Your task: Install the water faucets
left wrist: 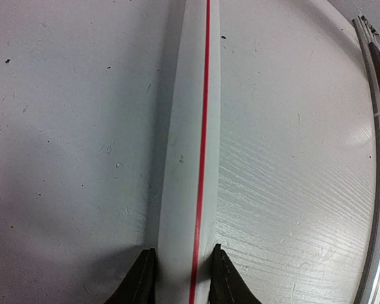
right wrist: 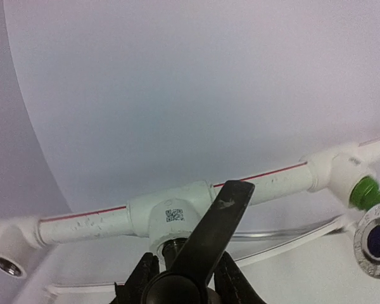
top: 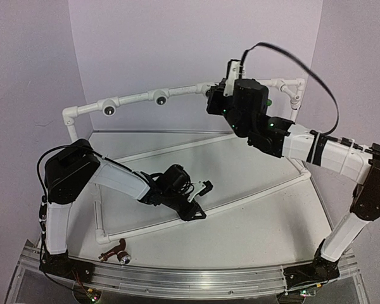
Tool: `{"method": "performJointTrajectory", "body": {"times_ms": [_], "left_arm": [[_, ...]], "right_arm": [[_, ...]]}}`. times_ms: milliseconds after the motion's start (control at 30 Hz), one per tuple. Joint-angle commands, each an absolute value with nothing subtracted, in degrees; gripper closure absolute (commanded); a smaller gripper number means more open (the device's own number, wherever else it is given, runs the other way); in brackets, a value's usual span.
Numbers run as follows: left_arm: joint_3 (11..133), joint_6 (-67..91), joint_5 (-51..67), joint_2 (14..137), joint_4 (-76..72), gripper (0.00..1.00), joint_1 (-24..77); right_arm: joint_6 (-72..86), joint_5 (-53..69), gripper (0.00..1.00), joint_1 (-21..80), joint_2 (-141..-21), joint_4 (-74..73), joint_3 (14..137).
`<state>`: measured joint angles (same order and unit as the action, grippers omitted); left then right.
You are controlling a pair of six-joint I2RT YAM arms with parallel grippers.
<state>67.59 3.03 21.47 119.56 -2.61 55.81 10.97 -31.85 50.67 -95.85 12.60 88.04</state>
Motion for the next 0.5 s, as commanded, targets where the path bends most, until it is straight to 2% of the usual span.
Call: {"method": "performJointTrajectory", "body": {"times_ms": [0,167,267,400,467], "left_arm": [[63.2,7.7,18.8,127.9,14.5,0.93,56.6],[63.3,7.6,18.8,127.5,14.4,0.93,56.6],[63.2,7.7,18.9,127.4,14.5,0.93,56.6],[63.3,7.7,18.9,127.4,14.4,0.93,56.6],[63.3,7.7,18.9,127.4,14.5,0.93,56.6]], "right_arm": [[52.8,-18.1,0.85,44.9,-94.7,12.2,85.5],[54.6,-15.6,0.62,44.9,-92.3,12.8,82.0],[50.1,-15.2,0.42,44.9,-89.5,12.9,78.2],[40.4,-9.4,0.10,44.9,-86.0,13.0,72.5],[36.3,-6.1,0.02,44.9,-84.3,12.8,69.5]]}}
